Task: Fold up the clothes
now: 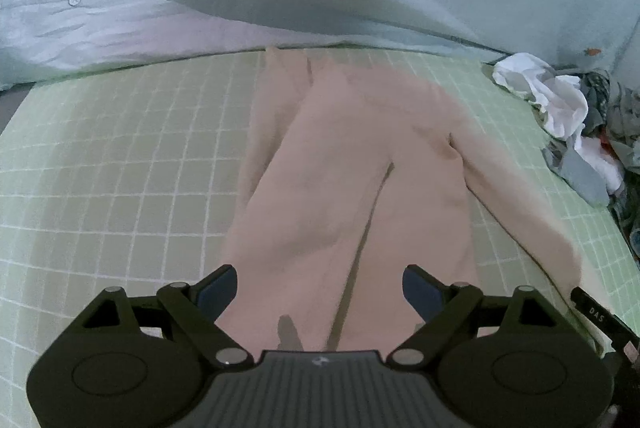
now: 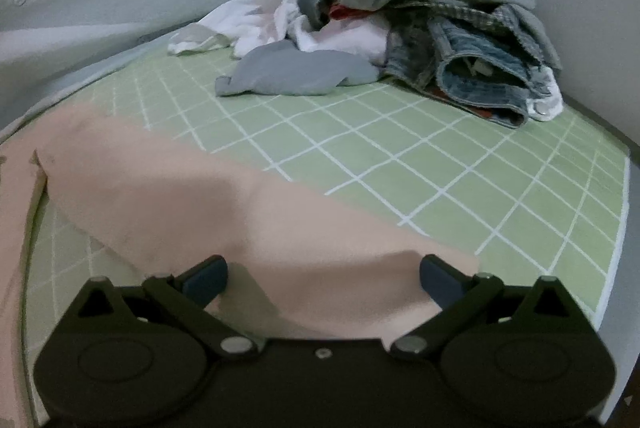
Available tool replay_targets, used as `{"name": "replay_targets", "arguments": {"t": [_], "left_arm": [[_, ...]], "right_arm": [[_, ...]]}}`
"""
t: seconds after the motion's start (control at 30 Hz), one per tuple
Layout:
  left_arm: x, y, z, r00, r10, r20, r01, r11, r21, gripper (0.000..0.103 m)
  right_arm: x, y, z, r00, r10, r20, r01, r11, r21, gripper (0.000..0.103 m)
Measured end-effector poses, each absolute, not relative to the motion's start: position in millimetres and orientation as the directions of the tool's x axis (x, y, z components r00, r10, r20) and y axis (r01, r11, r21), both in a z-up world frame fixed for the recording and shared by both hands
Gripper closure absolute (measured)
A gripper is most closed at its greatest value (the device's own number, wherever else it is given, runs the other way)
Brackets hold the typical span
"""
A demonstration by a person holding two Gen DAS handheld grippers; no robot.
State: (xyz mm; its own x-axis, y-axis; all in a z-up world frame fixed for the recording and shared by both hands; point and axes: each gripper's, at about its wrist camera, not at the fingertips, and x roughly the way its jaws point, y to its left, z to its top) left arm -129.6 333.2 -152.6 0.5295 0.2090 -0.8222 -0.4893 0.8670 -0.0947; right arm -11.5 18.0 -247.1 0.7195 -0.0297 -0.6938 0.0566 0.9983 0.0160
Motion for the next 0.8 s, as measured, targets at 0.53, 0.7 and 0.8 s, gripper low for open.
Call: {"name": "replay_targets", "arguments": {"t": [0.53,0.7,0.8], "left_arm": [[-141.0,342.5,-157.6,0.517,0.212,-0.829,-0.522,0.846,-0.109,0.013],[-141.5,343.5,-157.6,0.518,0.211,-0.829,-0.523,0.845,-0.111,0.013],[-141.8,344.9,-157.0,0.521,0.213,-0.827,-0.524,0.844,-0.113,0.013]], "right_arm": [[-10.9,23.5,-234.6,0.726,0.075,-0.684,-0.003,0.994,0.106,0.076],[3.7,36.9,-227.9,0.688,0.214,-0.694,-0.063,0.97,0.236,0.091],[7.8,61.5,-217.1,0.663,0.328,-0.673,-0.154,0.939,0.306,0.091]]}}
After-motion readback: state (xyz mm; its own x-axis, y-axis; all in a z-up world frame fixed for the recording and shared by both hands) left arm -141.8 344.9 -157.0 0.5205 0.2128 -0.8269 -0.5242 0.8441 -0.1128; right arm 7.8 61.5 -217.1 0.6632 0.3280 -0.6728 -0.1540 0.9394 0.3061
